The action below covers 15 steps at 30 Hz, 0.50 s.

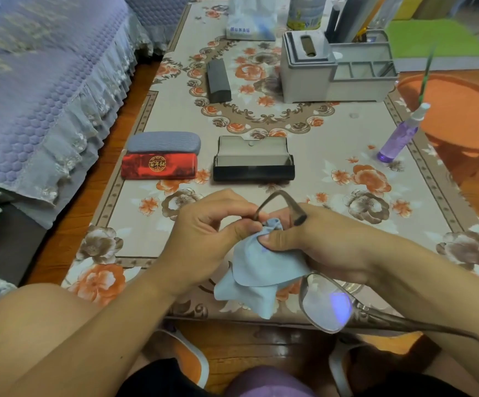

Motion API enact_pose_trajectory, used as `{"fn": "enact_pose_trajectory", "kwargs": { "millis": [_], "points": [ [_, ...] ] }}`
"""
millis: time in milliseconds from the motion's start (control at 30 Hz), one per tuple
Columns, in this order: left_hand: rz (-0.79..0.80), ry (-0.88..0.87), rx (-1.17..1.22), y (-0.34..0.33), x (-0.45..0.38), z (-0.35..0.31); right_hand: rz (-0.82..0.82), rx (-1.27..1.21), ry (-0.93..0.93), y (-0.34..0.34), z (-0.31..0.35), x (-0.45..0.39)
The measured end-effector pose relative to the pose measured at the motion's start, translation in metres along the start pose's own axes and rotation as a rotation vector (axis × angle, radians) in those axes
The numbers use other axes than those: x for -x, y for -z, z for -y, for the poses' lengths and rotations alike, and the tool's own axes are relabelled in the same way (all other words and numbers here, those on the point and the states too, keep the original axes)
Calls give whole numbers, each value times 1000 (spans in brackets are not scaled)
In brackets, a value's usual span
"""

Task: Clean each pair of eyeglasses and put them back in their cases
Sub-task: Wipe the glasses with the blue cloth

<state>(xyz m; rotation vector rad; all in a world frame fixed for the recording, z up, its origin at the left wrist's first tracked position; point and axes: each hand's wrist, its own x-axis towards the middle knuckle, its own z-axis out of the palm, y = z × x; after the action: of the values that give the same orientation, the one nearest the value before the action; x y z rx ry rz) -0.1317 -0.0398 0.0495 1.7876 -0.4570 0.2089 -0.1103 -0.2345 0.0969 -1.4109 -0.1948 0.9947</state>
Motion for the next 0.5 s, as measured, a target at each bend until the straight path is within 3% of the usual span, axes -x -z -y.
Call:
{"fn": "enact_pose_trajectory", "kwargs": {
  "millis": [133,367,500],
  "points": [
    [-55,-27,-23,-14,3,3,-10,19,7,-3,-9,-7],
    [-1,-6,16,-15,3,4,-45,48,43,-9,-15,-6],
    [32,25,74,4,-5,-2,9,-68,40,-6,-11,-5]
  ]
}}
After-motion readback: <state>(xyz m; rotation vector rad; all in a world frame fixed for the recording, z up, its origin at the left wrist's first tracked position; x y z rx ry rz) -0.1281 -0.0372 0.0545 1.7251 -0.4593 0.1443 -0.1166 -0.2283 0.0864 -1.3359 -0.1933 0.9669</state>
